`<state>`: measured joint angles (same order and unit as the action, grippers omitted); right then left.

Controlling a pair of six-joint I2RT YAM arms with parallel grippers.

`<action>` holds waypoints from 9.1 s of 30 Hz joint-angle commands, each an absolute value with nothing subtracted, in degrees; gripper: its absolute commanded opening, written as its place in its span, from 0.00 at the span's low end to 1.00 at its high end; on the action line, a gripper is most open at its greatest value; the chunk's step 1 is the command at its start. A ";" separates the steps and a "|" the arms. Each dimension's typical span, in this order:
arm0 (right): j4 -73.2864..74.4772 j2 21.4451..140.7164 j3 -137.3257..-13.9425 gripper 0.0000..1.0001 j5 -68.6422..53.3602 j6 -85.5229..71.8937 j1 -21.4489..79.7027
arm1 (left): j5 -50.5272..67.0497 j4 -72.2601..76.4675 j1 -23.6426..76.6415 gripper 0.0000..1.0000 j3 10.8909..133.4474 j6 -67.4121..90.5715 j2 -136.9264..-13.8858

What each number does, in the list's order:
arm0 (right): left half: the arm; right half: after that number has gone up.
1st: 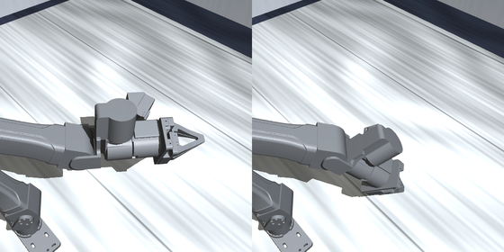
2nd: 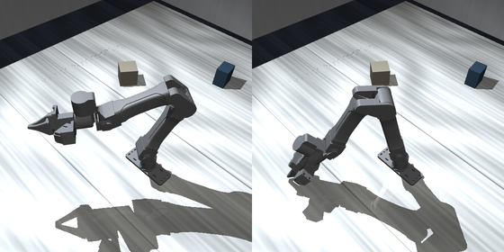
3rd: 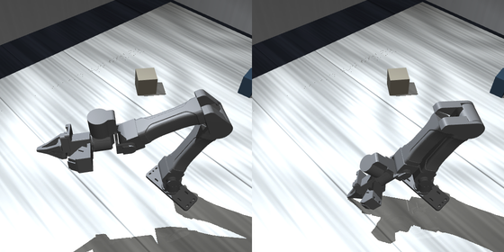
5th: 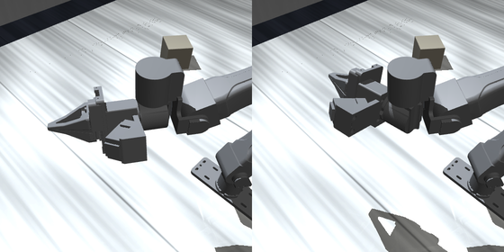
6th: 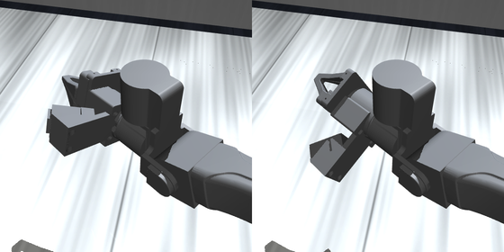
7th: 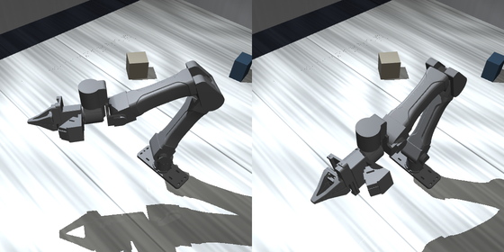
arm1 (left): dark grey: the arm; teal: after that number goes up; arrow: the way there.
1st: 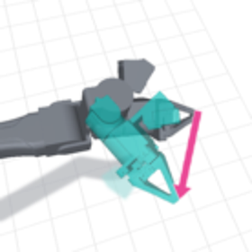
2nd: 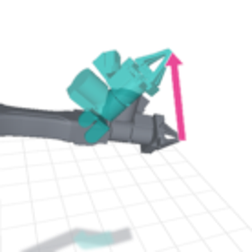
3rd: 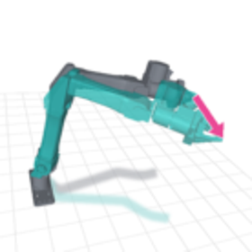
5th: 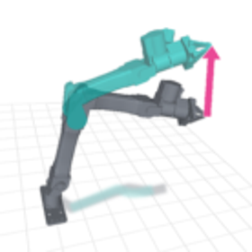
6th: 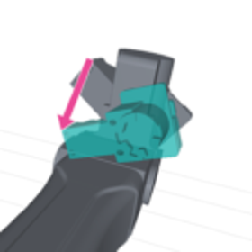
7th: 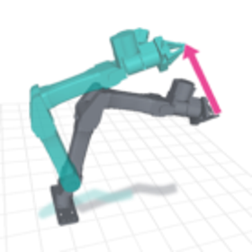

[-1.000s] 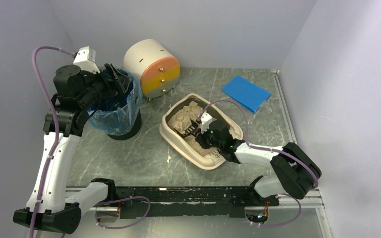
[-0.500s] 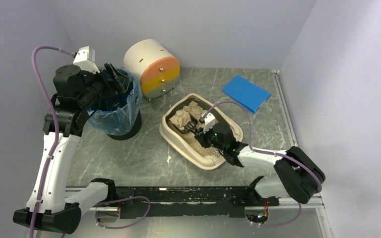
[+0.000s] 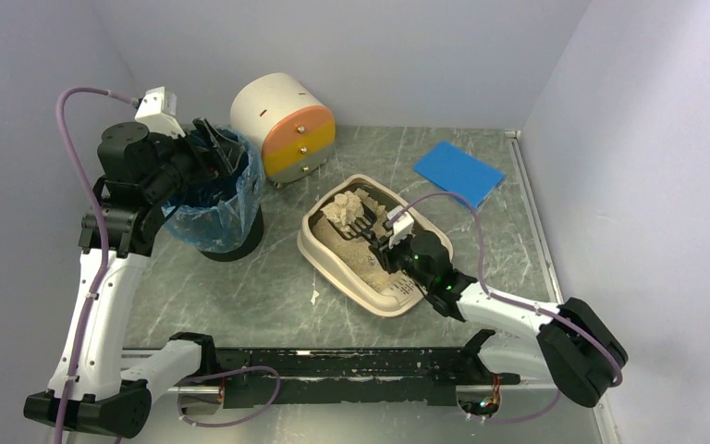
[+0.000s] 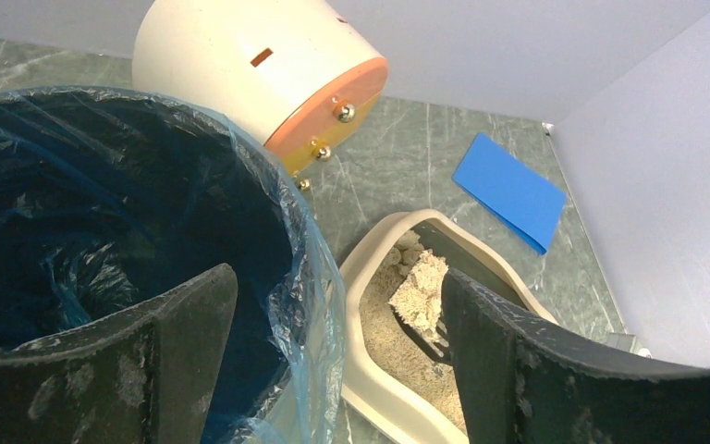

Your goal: Clean the litter box

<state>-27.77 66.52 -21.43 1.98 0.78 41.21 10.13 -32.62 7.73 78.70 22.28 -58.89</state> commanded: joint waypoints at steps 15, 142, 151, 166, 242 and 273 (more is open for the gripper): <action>-24.33 48.89 -17.07 0.00 6.49 3.06 41.37 | 10.01 -32.67 8.18 0.86 78.27 21.47 -57.49; 3.37 52.33 -34.83 0.00 21.21 20.32 45.50 | 10.53 -32.69 8.21 0.86 78.66 21.03 -57.75; 8.08 54.36 -37.98 0.00 30.64 26.76 50.91 | 11.59 -32.08 8.17 0.87 78.31 21.53 -57.67; 8.34 56.37 -37.59 0.00 37.99 28.28 58.24 | 11.60 -32.41 8.18 0.87 78.12 21.36 -56.51; -4.03 49.77 -29.56 0.00 18.07 12.14 48.43 | 11.86 -33.25 8.24 0.86 78.32 22.19 -57.08; -1.50 50.67 -30.79 0.00 8.57 6.45 41.32 | 10.83 -35.35 8.17 0.86 81.10 20.97 -57.40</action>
